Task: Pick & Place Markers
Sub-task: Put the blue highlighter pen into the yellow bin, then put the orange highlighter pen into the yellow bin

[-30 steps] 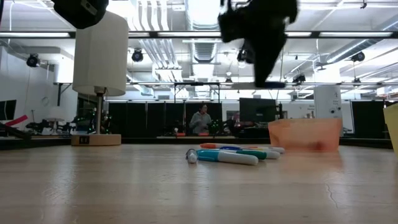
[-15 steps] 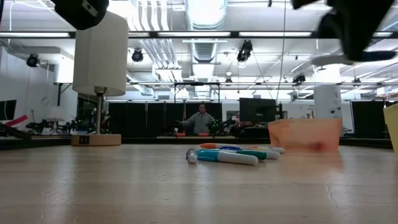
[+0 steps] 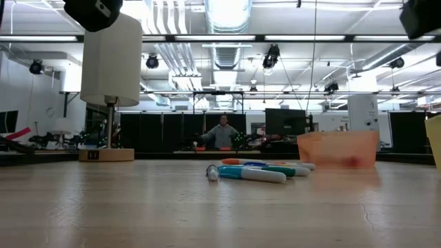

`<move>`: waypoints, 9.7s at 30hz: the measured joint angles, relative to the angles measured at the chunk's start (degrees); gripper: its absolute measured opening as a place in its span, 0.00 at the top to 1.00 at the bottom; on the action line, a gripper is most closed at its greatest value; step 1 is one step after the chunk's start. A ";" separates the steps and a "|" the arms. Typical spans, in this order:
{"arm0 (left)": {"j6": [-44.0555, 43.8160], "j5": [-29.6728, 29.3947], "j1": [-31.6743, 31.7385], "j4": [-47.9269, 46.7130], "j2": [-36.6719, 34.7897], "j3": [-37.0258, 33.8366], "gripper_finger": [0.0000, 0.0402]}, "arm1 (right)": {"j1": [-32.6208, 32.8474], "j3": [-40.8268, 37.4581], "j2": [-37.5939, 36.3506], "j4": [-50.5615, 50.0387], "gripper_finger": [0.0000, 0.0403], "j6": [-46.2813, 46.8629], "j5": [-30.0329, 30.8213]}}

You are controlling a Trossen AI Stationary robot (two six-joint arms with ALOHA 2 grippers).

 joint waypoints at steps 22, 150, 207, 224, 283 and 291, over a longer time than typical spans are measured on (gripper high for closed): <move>0.02 -0.02 0.22 0.08 0.01 0.00 0.57 | 0.38 -7.39 0.00 7.85 0.80 2.08 -2.67; -0.92 0.04 0.22 -1.04 0.01 -0.04 0.57 | -55.95 35.06 31.81 -5.57 0.98 -71.24 -4.23; -3.45 0.02 0.21 -1.02 0.01 -0.07 0.57 | -59.22 33.34 38.27 5.46 0.68 -71.02 -2.32; -3.45 0.02 0.21 -1.04 0.01 -0.07 0.57 | -58.84 33.13 38.22 5.23 0.93 -71.35 -4.99; -4.24 0.00 0.22 -1.43 0.01 -0.04 0.57 | -0.40 8.05 12.52 -0.40 0.93 -1.54 -4.84; -4.39 0.00 0.22 -1.45 0.01 -0.04 0.57 | -0.51 3.37 12.52 0.29 0.91 -0.82 -8.12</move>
